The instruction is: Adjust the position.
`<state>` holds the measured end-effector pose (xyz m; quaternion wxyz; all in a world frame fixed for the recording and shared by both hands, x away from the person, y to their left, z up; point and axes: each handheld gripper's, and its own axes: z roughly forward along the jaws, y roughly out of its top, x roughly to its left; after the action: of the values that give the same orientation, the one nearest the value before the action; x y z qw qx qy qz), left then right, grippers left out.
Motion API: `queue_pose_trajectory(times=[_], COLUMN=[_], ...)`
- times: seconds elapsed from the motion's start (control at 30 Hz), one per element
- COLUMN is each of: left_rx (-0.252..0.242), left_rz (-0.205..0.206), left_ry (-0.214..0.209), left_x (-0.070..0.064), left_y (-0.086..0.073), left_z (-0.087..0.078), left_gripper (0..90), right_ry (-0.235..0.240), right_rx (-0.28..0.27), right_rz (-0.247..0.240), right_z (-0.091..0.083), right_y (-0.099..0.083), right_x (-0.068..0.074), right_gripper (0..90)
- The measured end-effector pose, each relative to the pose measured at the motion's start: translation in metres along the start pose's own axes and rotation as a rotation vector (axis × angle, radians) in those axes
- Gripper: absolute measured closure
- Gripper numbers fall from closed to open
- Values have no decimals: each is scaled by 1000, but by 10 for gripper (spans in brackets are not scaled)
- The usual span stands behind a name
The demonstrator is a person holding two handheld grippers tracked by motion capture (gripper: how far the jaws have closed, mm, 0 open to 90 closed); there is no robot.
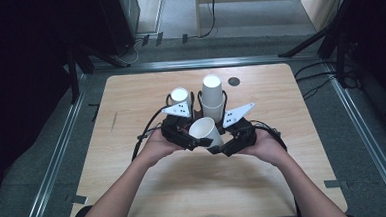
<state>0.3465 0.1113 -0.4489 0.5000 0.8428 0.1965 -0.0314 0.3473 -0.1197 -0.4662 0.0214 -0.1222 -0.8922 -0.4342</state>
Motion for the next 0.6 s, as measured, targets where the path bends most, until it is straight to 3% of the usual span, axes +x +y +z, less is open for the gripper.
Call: queue_pose_trajectory(times=[0.3, 0.37, 0.57, 0.6], left_rx=[42, 55, 89, 102], left_rz=[34, 41, 45, 44], left_ry=[16, 30, 58, 61], left_x=[-2, -3, -1, 0], left_y=[1, 2, 0, 0], left_z=[2, 2, 0, -1], left_gripper=[249, 250, 249, 249], right_ry=[-4, -20, -38, -59], right_rx=[24, 24, 29, 40], right_rz=[11, 24, 41, 39], right_z=[2, 3, -1, -1], right_y=[-2, -2, -4, -5], right_x=[0, 0, 1, 2], right_gripper=[330, 245, 224, 223])
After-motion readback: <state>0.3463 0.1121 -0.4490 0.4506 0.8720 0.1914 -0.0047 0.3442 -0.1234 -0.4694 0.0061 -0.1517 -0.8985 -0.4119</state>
